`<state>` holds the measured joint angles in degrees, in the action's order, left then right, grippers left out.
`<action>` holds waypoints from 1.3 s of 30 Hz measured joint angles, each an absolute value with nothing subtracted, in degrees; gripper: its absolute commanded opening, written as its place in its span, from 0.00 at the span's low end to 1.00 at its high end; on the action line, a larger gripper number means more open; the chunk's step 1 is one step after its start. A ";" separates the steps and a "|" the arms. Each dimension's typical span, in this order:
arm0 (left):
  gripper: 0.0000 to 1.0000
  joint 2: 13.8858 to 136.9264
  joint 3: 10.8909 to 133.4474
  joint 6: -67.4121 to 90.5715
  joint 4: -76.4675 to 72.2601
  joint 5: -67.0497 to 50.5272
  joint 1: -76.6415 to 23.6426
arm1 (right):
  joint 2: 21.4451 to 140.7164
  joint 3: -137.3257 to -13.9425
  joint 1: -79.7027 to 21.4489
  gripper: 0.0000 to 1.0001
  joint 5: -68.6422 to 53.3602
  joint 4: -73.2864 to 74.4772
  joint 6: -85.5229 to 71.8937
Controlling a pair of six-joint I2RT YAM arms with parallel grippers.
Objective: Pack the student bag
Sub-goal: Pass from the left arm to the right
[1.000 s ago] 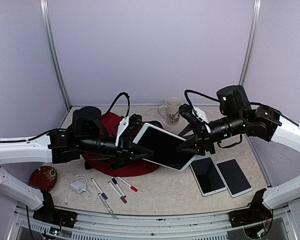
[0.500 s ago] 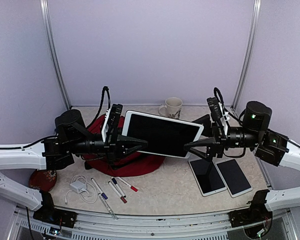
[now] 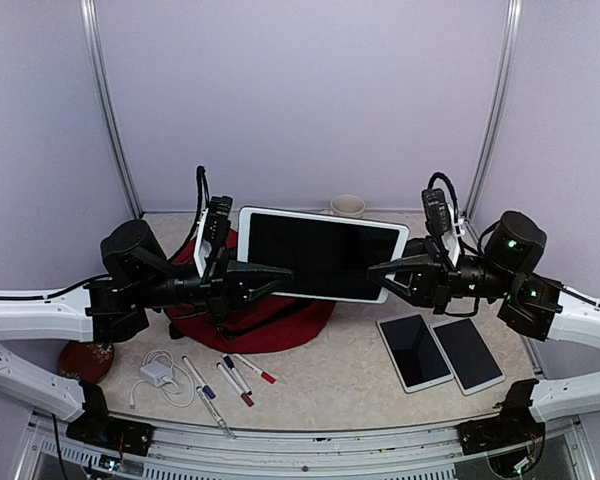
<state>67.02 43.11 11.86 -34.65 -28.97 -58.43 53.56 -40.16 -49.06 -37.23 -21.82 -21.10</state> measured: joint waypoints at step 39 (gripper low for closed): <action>0.64 79.85 51.81 -3.53 -4.69 -1.58 -56.82 | 44.66 -35.44 -39.94 0.00 -7.62 6.79 -42.54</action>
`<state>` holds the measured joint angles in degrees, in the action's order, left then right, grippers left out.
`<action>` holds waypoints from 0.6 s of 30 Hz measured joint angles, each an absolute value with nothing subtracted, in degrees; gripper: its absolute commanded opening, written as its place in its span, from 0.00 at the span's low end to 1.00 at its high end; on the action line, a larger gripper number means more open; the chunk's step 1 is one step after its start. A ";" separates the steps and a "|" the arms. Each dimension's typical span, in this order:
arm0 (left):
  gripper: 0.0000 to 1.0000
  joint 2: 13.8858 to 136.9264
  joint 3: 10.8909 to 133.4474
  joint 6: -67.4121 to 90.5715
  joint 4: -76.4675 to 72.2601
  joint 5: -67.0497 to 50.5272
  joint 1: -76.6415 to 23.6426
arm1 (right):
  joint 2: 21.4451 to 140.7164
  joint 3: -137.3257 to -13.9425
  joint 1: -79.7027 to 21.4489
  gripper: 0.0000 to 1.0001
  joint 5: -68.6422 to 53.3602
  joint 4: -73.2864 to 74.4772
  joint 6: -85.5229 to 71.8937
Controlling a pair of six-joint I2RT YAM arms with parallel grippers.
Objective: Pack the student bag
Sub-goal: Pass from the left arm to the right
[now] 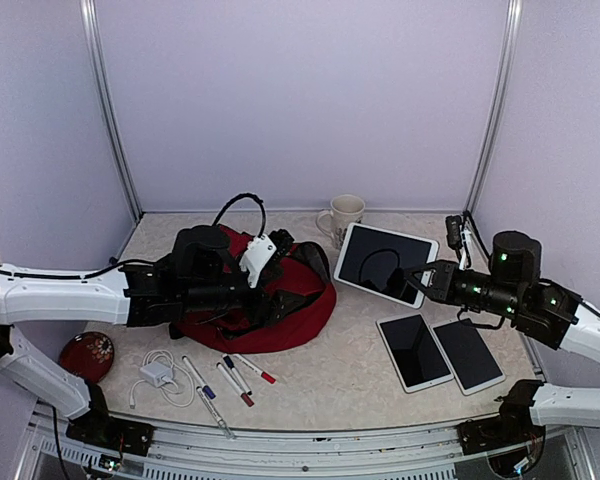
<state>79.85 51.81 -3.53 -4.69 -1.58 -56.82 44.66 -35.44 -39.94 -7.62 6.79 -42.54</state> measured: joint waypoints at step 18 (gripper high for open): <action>0.33 97.91 66.19 -10.96 12.71 -5.69 -53.82 | 44.31 -35.44 -39.83 0.00 -5.63 10.28 -42.48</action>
<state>97.91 66.19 -10.96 12.71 -5.69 -53.82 44.31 -35.44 -39.83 -5.63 10.28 -42.48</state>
